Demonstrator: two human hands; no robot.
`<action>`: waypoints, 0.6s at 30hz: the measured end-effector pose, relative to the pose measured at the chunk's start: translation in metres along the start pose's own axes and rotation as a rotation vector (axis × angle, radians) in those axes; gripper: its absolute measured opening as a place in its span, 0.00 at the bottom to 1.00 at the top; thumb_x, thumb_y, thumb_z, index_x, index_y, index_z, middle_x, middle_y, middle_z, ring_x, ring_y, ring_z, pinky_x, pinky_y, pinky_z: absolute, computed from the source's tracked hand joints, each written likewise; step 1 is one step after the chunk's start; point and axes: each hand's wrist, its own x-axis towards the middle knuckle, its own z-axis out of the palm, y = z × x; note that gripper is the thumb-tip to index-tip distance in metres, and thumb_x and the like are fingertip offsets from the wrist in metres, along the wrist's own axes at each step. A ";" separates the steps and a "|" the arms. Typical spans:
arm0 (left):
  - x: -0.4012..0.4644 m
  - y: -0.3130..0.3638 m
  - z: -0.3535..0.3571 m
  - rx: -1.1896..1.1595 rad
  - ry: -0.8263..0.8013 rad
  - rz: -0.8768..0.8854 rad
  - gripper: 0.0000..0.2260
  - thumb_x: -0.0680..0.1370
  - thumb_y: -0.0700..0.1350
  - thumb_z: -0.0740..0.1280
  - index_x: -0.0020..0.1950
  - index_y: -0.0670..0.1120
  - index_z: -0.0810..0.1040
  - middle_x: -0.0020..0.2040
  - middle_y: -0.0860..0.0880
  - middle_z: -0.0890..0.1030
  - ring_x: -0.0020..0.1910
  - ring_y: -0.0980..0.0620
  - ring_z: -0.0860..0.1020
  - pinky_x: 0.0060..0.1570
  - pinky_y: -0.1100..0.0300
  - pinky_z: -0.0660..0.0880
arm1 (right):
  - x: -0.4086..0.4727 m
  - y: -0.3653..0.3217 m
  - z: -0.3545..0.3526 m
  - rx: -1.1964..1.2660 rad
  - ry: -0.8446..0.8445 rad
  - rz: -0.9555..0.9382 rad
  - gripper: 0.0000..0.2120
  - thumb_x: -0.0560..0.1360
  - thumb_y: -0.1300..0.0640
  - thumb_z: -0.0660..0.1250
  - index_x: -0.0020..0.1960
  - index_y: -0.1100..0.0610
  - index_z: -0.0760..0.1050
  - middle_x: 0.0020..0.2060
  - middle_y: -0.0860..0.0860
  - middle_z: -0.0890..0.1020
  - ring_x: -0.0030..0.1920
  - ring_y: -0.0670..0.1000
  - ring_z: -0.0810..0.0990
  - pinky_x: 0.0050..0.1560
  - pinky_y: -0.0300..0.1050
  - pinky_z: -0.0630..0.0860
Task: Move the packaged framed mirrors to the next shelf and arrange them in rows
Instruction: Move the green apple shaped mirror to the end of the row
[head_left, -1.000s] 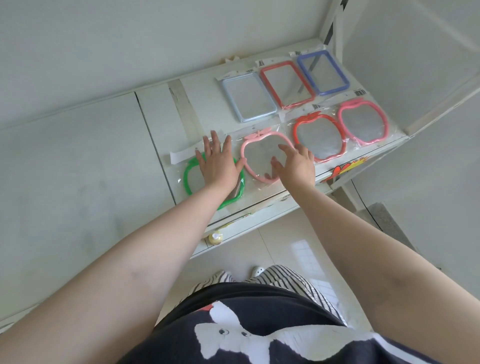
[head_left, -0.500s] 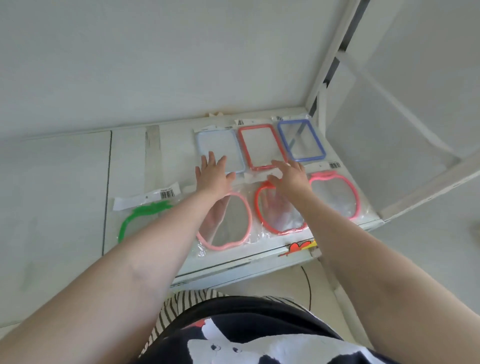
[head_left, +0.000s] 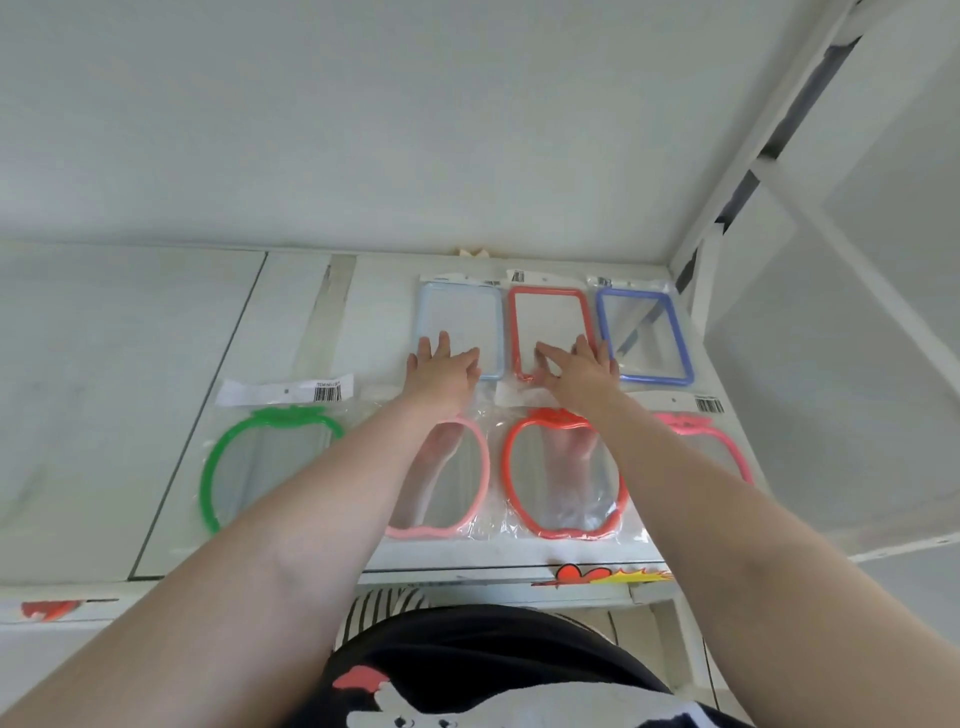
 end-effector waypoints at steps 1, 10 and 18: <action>-0.001 0.000 0.002 0.014 0.001 -0.004 0.19 0.83 0.52 0.48 0.74 0.57 0.62 0.80 0.43 0.49 0.78 0.36 0.46 0.74 0.42 0.50 | 0.000 0.002 0.003 0.000 -0.007 -0.004 0.22 0.78 0.38 0.52 0.71 0.33 0.61 0.76 0.54 0.58 0.77 0.62 0.47 0.77 0.59 0.45; -0.004 0.002 0.009 0.005 0.026 -0.017 0.17 0.83 0.51 0.49 0.71 0.56 0.65 0.80 0.43 0.51 0.78 0.37 0.48 0.75 0.42 0.49 | -0.006 0.007 -0.001 0.068 0.049 -0.008 0.24 0.78 0.38 0.53 0.74 0.36 0.59 0.78 0.53 0.53 0.78 0.58 0.47 0.77 0.57 0.46; -0.004 0.005 0.011 -0.007 0.047 -0.029 0.17 0.83 0.50 0.49 0.71 0.56 0.65 0.80 0.43 0.50 0.78 0.37 0.48 0.75 0.42 0.48 | 0.006 0.037 0.002 0.085 0.059 0.111 0.25 0.78 0.41 0.52 0.73 0.45 0.59 0.72 0.59 0.60 0.73 0.66 0.58 0.72 0.64 0.56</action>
